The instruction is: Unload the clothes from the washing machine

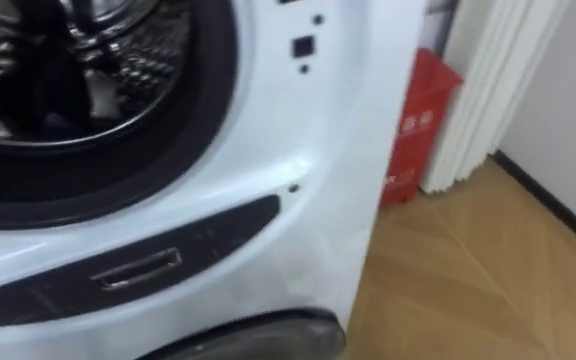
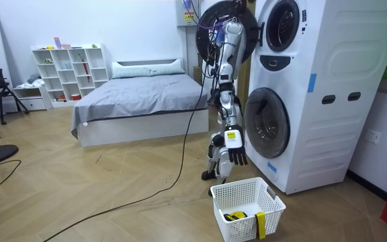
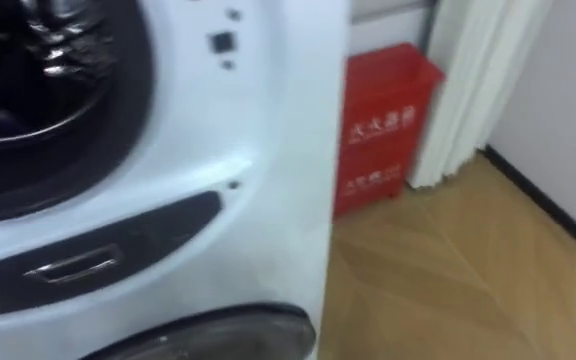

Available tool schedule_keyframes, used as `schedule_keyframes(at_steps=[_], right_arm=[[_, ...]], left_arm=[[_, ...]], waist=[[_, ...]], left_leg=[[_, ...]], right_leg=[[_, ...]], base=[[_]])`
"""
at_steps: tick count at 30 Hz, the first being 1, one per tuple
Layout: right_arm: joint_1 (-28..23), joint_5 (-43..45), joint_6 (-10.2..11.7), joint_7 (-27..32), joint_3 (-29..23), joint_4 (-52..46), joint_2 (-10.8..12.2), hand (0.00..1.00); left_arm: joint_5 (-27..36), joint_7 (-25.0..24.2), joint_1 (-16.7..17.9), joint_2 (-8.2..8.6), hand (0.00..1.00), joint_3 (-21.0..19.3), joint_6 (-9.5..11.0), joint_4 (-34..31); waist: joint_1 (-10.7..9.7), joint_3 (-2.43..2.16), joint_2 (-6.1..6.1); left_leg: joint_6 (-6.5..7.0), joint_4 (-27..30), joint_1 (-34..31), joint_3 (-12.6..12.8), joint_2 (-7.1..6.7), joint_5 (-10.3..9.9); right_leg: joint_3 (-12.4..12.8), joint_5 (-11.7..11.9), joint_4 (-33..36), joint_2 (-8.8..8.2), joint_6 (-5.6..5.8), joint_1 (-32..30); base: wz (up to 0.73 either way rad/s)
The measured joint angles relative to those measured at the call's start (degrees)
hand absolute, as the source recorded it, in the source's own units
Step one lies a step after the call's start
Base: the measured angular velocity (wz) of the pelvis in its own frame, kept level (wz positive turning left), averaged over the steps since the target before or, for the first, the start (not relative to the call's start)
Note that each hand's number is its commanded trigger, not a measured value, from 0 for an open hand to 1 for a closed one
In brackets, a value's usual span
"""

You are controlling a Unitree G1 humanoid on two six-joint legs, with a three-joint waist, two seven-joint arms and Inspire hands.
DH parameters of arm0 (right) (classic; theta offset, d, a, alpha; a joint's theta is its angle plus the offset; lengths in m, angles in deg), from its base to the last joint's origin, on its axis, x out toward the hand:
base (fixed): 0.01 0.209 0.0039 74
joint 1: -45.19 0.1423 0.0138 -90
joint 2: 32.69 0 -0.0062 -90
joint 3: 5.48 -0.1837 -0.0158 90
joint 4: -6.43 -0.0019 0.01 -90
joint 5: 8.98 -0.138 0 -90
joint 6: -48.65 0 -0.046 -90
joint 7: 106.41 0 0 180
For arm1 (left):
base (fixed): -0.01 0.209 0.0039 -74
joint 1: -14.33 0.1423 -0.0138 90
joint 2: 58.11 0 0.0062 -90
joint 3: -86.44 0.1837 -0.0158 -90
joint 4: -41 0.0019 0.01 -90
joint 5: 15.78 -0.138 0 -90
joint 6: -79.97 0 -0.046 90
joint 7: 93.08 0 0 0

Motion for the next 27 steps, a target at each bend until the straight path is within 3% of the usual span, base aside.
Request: schedule_keyframes(at_steps=[2, 5, 8, 13, 17, 20, 27], right_arm=[[0.85, 1.34, -0.35, -0.66, 1.39, -0.04, 0.91, 0.0], [2.44, 3.88, -0.43, -2.38, 3.55, 0.24, 1.36, 0.0], [3.85, 5.36, -0.43, -3.96, 4.95, 0.78, 1.63, 0.0], [7.14, 7.93, -1.69, -4.98, 5.5, 2.06, 2.44, 0.0], [8.89, 9.84, -2.22, -6.84, 7.55, 2.31, 2.51, 0.0], [9.07, 10.94, -2.49, -6.79, 9.41, 3.52, 3.03, 0.0], [7.86, 11.64, -2.74, -4.4, 9.04, 3.82, 3.88, 0.0]], left_arm=[[-0.32, 0.43, 0.17, 0.72, 0.0, -1.42, -0.11, 0.0], [-1.46, 0.73, 0.92, 0.78, 0.0, -2.75, -0.11, 0.0], [-1.43, 0.93, 1.43, 0.87, 0.0, -4.9, -0.1, 0.03], [-2.76, 0.89, 2.12, 1.17, 0.0, -8.94, -0.74, -0.01], [-4.87, 0.97, 2.07, 1.5, 0.0, -11.04, -0.86, -0.05], [-4.81, 0.99, 2.34, 1.56, 0.0, -11.01, -1.28, -0.03], [-5.06, 1.88, 3.58, 1.82, 0.0, -11.36, -2.55, -0.38]], waist=[[2.13, 0.15, -0.12], [3.1, 0.38, -0.12], [5.05, 0.66, -0.33], [7.47, 0.73, -0.98], [8.71, 0.97, -1.65], [9.03, 0.82, -2.0], [8.87, 0.75, -1.57]], left_leg=[[-0.04, 0.01, 0.44, -0.71, -0.17, -0.03], [-0.03, -0.02, 0.92, -3.24, -0.65, -0.03], [-0.03, -0.12, 1.94, -5.41, -0.97, -0.03], [-0.03, -0.13, 2.21, -6.74, -1.12, -0.03], [-0.03, -0.09, 2.24, -7.8, -1.32, -0.03], [-0.03, -0.07, 2.33, -7.97, -1.39, -0.03], [0.0, -0.11, 2.85, -8.39, -1.57, -0.05]], right_leg=[[-1.39, 0.22, -1.02, -0.27, 0.12, 1.67], [-3.54, -0.01, -1.92, -0.75, 0.4, 3.4], [-4.52, -0.06, -2.71, -0.92, 0.45, 5.21], [-5.87, -0.28, -2.91, -1.02, 0.51, 6.16], [-6.82, -0.42, -3.22, -1.22, 0.62, 6.85], [-6.99, -0.43, -3.2, -1.26, 0.63, 7.09], [-7.75, -0.51, -3.17, -1.48, 0.78, 8.02]], base=[[0.27], [0.42], [0.22], [0.19], [0.14], [0.04], [0.04]])
